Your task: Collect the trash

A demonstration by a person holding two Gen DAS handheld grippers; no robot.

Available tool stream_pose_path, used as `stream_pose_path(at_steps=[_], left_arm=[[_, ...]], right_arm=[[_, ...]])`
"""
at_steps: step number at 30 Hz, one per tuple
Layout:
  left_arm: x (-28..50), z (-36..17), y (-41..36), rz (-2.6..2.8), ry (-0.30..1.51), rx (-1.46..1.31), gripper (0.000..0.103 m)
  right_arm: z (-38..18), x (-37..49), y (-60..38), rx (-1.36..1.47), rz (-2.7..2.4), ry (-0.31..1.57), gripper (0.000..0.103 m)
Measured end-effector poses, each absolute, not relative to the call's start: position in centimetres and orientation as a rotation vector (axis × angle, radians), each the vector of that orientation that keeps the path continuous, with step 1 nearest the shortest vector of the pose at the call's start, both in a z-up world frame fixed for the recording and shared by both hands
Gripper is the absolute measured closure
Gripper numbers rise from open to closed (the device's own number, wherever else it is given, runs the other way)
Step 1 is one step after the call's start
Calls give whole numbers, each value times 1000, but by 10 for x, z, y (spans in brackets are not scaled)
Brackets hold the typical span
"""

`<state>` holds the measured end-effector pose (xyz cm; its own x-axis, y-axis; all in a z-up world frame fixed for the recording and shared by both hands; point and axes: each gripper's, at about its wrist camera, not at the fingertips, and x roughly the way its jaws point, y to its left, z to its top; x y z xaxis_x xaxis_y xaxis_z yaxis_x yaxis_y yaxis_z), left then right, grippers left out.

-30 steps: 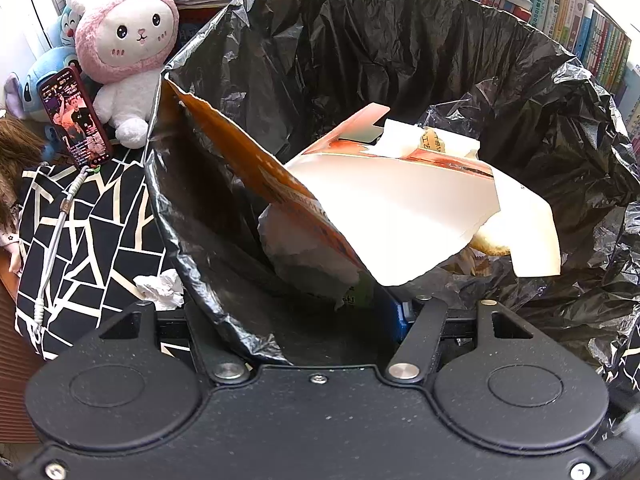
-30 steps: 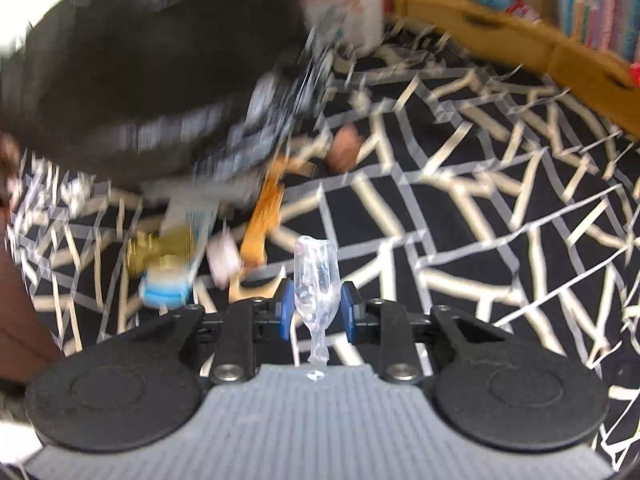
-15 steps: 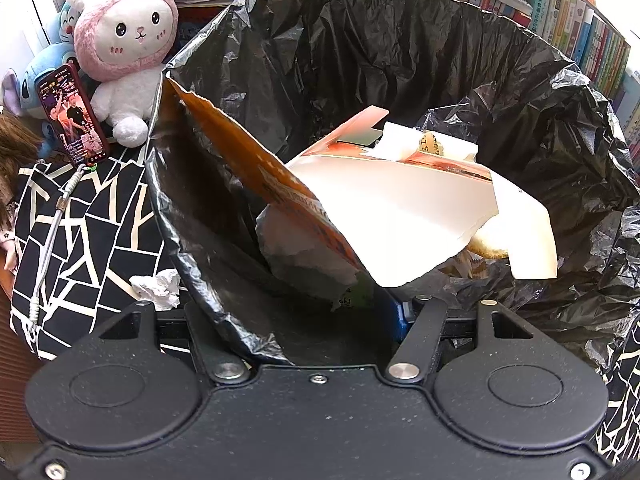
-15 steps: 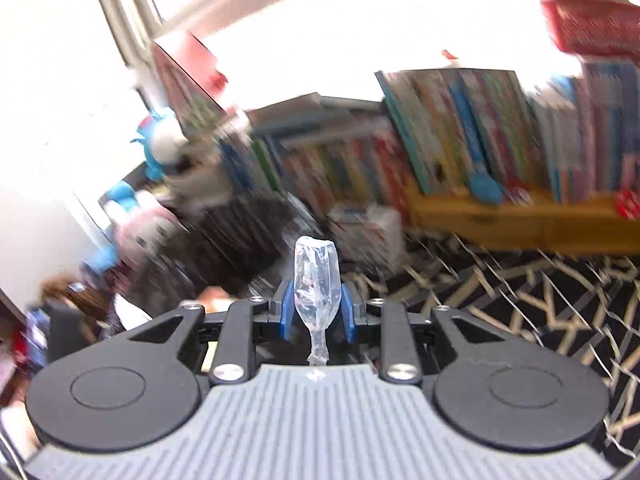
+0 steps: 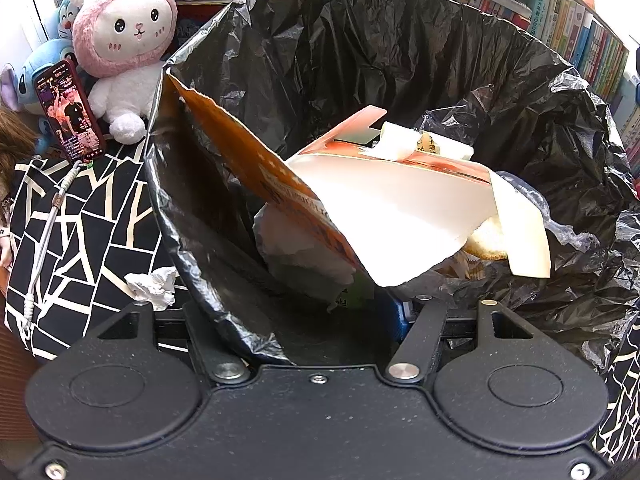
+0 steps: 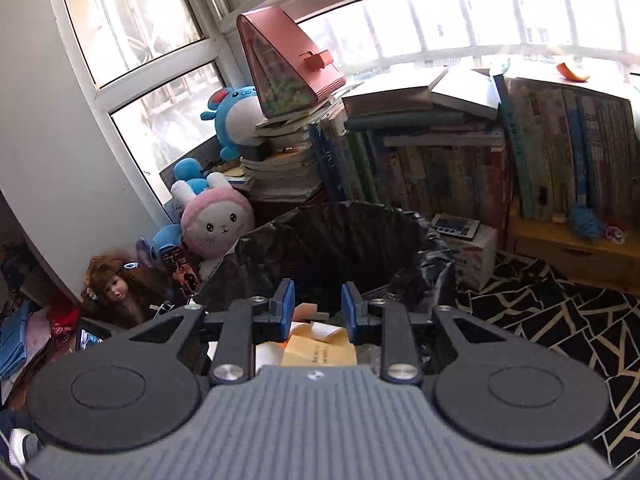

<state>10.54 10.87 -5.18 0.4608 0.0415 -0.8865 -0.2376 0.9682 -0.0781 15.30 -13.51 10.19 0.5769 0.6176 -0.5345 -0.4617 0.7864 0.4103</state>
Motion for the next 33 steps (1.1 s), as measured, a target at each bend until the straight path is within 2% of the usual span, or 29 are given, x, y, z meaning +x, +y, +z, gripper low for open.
stream_pose_path(at_steps=[1,2,3,9,25,33], left_arm=[[105,-52,109,173,1080,-203,41],[105,-52,110,173,1080,-204,41],[105,-51,110,173,1080,-205,41],[106,-51,111,173,1081,-205,40],[106,-52,111,177,1083,-204,40],[107,-52,109,183,1088,-194,40]], right_arm=[[101,152,-136,244,640,718,68],[100,152,-138,256,640,724,55],[98,153,-141,276,641,729,48],[95,159,-168,427,634,744,36],[69,156,-242,511,463,729,17],[3,156,-261,342,251,805,14]])
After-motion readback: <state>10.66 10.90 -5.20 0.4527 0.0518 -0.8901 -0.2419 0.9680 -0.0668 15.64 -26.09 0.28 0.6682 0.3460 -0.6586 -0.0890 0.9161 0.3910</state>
